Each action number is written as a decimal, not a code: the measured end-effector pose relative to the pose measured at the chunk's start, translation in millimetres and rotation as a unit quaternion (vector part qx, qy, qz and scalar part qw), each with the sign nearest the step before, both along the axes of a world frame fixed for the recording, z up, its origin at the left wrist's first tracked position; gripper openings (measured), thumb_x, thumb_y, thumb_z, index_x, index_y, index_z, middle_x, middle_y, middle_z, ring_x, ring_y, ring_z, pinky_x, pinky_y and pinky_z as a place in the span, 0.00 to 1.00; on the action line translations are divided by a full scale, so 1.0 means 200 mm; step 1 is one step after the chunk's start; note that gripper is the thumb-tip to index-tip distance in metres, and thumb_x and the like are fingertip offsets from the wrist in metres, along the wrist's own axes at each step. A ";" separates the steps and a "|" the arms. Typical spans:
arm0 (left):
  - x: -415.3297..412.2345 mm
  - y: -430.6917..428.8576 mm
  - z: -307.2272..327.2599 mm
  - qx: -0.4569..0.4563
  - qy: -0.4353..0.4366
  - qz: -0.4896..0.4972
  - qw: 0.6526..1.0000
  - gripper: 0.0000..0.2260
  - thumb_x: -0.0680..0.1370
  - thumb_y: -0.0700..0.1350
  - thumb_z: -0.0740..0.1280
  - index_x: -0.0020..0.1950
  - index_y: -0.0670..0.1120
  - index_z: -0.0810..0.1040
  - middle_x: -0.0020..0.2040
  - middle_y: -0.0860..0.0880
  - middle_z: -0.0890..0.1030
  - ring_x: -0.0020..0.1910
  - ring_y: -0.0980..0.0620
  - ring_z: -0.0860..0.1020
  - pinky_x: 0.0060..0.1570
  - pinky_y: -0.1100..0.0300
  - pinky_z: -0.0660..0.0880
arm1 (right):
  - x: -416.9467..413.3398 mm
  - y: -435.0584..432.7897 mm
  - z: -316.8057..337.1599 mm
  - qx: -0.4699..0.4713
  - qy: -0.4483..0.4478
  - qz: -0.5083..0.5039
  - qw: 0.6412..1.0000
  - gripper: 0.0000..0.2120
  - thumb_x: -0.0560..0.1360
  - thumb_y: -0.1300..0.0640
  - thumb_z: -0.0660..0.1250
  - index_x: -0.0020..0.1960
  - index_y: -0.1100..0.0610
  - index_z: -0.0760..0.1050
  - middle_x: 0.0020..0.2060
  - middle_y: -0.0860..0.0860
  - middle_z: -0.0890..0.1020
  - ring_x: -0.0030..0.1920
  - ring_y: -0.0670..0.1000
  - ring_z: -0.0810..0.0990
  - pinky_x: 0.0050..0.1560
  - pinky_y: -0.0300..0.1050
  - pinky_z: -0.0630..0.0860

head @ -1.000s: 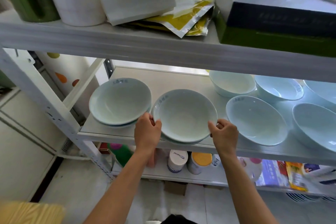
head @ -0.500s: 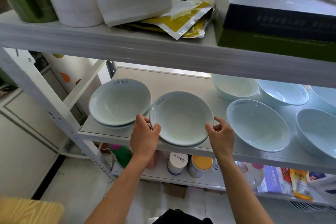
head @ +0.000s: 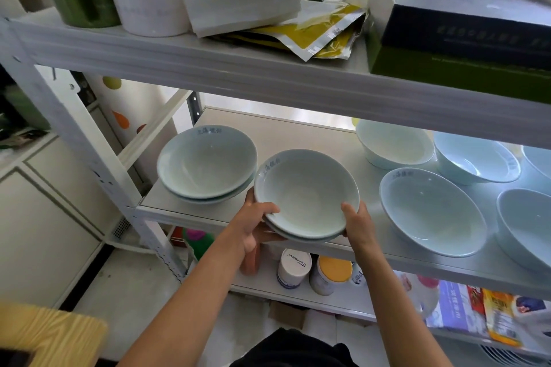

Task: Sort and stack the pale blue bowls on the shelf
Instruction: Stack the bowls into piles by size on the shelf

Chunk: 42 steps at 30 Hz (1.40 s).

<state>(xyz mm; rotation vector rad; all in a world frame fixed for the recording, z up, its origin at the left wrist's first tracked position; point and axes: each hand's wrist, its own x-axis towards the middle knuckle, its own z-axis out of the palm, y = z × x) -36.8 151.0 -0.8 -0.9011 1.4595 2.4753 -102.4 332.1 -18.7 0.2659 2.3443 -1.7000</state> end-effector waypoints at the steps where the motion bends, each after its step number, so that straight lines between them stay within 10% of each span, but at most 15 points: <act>1: 0.00 0.01 0.01 -0.004 0.007 -0.003 1.000 0.25 0.73 0.31 0.63 0.64 0.55 0.69 0.56 0.42 0.78 0.53 0.38 0.78 0.49 0.40 0.78 | 0.01 0.00 -0.01 0.004 0.005 -0.011 1.000 0.14 0.79 0.56 0.56 0.63 0.59 0.69 0.44 0.51 0.76 0.47 0.55 0.74 0.45 0.49 0.72; 16: 0.01 -0.17 0.42 -0.126 0.122 -0.010 0.984 0.22 0.75 0.37 0.66 0.66 0.53 0.66 0.52 0.46 0.76 0.44 0.46 0.79 0.35 0.51 0.82 | -0.05 -0.20 0.35 -0.017 0.138 -0.059 0.989 0.20 0.71 0.50 0.58 0.58 0.60 0.73 0.47 0.56 0.77 0.49 0.57 0.75 0.50 0.56 0.73; 36: 0.17 -0.62 0.42 -0.175 0.031 0.149 0.973 0.13 0.77 0.36 0.63 0.60 0.46 0.70 0.47 0.45 0.76 0.40 0.45 0.78 0.23 0.53 0.79 | -0.01 -0.76 0.37 0.064 0.104 0.093 0.988 0.15 0.75 0.54 0.57 0.56 0.62 0.72 0.51 0.60 0.80 0.52 0.63 0.78 0.56 0.60 0.74; 42: 0.14 -0.69 0.31 -0.338 -0.036 0.169 0.925 0.17 0.77 0.39 0.64 0.66 0.40 0.70 0.58 0.39 0.76 0.55 0.39 0.78 0.38 0.43 0.82 | 0.00 -0.81 0.33 0.112 0.095 0.136 0.980 0.17 0.77 0.54 0.55 0.59 0.63 0.71 0.53 0.60 0.79 0.52 0.62 0.78 0.54 0.54 0.75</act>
